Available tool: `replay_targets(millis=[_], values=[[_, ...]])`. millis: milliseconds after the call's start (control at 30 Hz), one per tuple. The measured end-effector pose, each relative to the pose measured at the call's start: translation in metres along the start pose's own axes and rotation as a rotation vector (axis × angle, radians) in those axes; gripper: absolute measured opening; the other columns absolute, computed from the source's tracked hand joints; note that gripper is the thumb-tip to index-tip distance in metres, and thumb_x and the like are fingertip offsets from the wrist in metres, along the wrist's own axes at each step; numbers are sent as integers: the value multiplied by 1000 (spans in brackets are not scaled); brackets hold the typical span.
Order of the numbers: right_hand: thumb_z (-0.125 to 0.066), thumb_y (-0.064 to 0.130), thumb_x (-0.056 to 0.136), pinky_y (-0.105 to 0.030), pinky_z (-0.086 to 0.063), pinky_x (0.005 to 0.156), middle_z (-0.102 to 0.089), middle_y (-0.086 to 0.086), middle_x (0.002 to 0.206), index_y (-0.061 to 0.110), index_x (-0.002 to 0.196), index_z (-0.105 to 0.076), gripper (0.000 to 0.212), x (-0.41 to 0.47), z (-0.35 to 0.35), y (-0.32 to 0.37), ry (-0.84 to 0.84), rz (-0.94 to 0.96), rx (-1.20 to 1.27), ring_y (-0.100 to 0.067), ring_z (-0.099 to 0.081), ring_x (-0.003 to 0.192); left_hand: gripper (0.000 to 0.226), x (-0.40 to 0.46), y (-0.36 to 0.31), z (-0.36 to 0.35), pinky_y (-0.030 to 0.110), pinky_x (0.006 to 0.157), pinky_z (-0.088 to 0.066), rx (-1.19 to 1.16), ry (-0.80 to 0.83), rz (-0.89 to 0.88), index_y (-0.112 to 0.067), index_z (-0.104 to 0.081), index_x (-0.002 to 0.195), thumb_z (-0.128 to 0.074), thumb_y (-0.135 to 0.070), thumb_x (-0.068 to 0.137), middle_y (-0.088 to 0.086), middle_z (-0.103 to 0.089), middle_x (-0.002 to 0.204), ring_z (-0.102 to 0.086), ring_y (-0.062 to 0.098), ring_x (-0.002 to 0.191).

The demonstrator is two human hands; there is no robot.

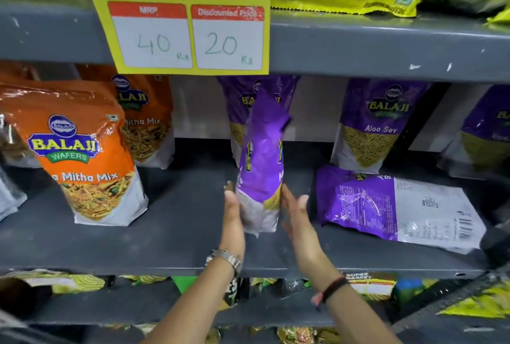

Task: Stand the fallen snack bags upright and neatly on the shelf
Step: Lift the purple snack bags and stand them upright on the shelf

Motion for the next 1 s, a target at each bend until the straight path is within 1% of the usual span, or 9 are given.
replay_targets(millis=[133,267,333,433,500,600,733,833,1000], values=[[-15,56,89,-26,-13,111,-19,4,152,25,140,-18,59,20,25,2,-163,-1,120,-10,-20,138,42,-17,-3,10,14,99,-22,-49,-69,-19,-24,-30,133,-22,-39,94,-21,-27,138,-29,1,122],[-13,40,95,2,-31,91,-29,3,148,24,136,-28,46,37,4,20,-105,52,83,-3,-34,125,88,-23,4,-8,42,116,-22,77,11,0,-11,-28,137,-26,-67,69,7,-32,148,-31,23,135],[-14,45,93,10,-31,74,-29,13,143,30,126,-34,41,29,-10,18,-62,89,46,8,-36,114,74,-6,6,1,32,114,-23,58,-32,45,-14,-29,137,-22,-62,82,1,-34,145,-35,16,132],[-27,82,67,4,-25,91,-30,32,134,43,125,-29,70,11,-1,3,-101,138,48,18,-30,120,43,2,-7,12,-2,86,-35,35,-56,-21,-29,-40,125,-14,-43,94,-19,-45,129,-48,-17,104],[-26,69,80,-13,-16,106,-23,26,141,42,130,-20,57,15,20,5,-194,168,67,11,-22,127,35,2,-9,20,-7,80,-30,-25,-81,-11,-34,-36,122,-12,-33,96,-28,-39,126,-43,-27,95],[-22,54,90,-24,-13,112,-22,12,146,27,140,-17,57,40,29,20,-198,142,49,3,-20,126,35,4,-13,11,20,100,-33,36,-48,-72,-19,-37,125,-18,-22,96,1,-37,143,-43,11,118],[-30,78,71,-28,-32,108,-43,5,140,34,133,-32,76,49,9,26,-111,196,-46,-3,-39,128,78,2,-28,-3,45,112,-28,152,52,-273,-23,-27,135,-39,-69,73,8,-32,148,-32,21,135],[-32,78,70,-31,-29,112,-37,7,145,32,137,-24,82,37,0,13,-121,198,-33,-3,-34,132,86,21,-34,2,29,107,-37,149,145,-281,-27,-31,134,-41,-77,64,0,-40,143,-40,6,128],[-35,84,62,-8,-33,99,-36,31,133,34,137,-21,91,28,0,13,-153,192,10,17,-37,121,81,29,-35,9,16,98,-38,121,197,-221,-25,-31,134,-40,-73,69,-12,-43,136,-44,-4,121]])
Point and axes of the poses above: each hand's wrist, its own x-axis towards the middle knuckle, its own z-axis out of the back of the hand, y = z × x, the point moved 10 cm from there along x, towards the middle knuckle
